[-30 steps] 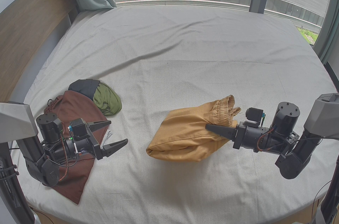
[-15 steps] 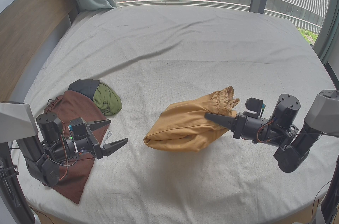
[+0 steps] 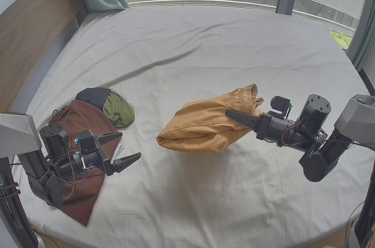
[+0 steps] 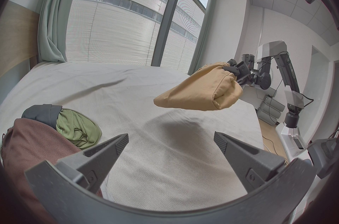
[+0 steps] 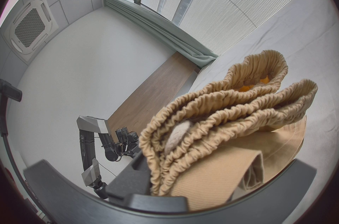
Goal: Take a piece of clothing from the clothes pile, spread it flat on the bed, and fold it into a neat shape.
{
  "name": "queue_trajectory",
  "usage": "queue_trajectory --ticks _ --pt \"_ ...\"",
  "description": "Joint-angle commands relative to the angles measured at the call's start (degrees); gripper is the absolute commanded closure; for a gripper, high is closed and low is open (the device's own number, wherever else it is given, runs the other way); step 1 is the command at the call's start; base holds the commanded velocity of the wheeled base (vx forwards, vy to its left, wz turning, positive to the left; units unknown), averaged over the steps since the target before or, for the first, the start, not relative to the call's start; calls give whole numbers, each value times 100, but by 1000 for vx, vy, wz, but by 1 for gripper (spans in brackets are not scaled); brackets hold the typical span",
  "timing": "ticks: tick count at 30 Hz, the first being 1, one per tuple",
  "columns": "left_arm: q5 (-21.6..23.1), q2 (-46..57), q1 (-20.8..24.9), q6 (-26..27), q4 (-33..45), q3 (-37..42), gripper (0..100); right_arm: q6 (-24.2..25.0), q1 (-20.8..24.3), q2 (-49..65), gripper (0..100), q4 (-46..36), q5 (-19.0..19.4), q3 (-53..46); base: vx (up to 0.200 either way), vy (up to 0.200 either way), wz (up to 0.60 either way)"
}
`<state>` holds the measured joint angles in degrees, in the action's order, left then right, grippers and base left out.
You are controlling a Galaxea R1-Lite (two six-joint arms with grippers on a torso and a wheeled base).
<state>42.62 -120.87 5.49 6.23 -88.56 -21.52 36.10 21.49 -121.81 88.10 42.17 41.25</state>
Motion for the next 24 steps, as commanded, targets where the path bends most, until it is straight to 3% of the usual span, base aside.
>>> queue_trajectory --ticks 1,18,24 --pt "1 2 -4 1 -3 7 0 82 -66 -106 100 -3 37 243 0 0 0" --pt "1 -16 -4 1 -3 25 0 363 -242 -827 100 -91 81 1684 0 0 0" --pt "1 -51 5 10 -3 33 0 363 -321 -985 100 -628 81 2370 0 0 0"
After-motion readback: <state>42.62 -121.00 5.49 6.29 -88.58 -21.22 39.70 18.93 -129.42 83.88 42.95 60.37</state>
